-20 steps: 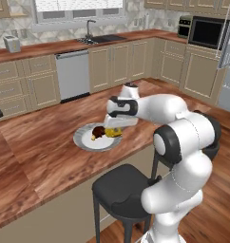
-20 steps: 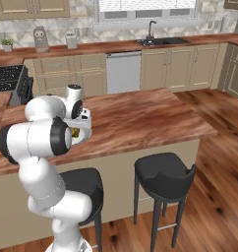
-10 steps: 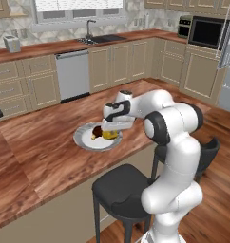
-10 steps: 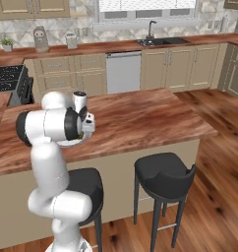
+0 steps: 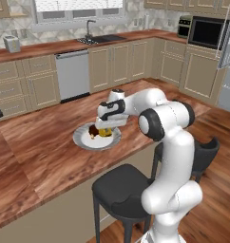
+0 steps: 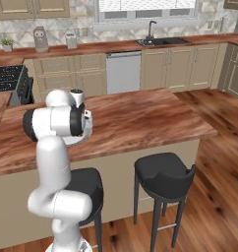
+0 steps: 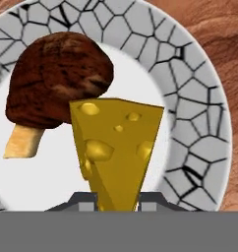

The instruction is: Take the cheese, steak, and carrot from the fridge and place them on the plate on the dining counter to create an appetizer plate.

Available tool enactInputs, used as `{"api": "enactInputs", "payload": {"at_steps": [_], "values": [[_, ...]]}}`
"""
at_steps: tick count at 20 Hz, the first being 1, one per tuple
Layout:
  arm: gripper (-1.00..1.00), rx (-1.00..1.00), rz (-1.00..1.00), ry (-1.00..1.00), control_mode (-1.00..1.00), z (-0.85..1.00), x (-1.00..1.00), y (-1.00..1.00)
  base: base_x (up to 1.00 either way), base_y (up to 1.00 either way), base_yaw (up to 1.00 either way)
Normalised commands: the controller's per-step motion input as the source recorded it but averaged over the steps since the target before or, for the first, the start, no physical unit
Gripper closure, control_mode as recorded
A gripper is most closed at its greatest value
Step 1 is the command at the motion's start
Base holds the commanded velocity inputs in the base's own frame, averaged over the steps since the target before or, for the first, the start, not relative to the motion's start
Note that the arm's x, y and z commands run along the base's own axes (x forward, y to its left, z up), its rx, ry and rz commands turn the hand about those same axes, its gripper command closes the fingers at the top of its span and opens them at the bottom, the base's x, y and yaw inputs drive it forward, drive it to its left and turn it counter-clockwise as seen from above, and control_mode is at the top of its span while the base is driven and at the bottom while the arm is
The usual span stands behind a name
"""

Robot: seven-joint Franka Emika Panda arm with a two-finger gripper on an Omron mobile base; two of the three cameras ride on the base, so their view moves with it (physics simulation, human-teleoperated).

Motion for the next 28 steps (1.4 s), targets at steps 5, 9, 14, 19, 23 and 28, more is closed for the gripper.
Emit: {"api": "enactInputs", "payload": {"at_steps": [5,9,14,19,23,28], "values": [[-1.00,-0.05,-0.04,-0.08,-1.00,-0.30,-0.08,0.21,0.00,0.00,0.00],[-1.00,0.00,-0.04,-0.11,-1.00,0.12,-0.70,-0.04,0.00,0.00,0.00],[-1.00,0.00,-0.02,-0.14,-1.00,0.67,-0.89,-0.28,0.00,0.00,0.00],[-1.00,0.00,-0.02,-0.22,-1.00,0.68,-0.97,-0.34,0.00,0.00,0.00],[-1.00,0.00,-0.04,-0.34,-1.00,0.51,-1.00,-0.49,0.00,0.00,0.00],[-1.00,0.00,-0.07,-0.29,-1.00,0.48,-1.00,-0.41,0.00,0.00,0.00]]}}
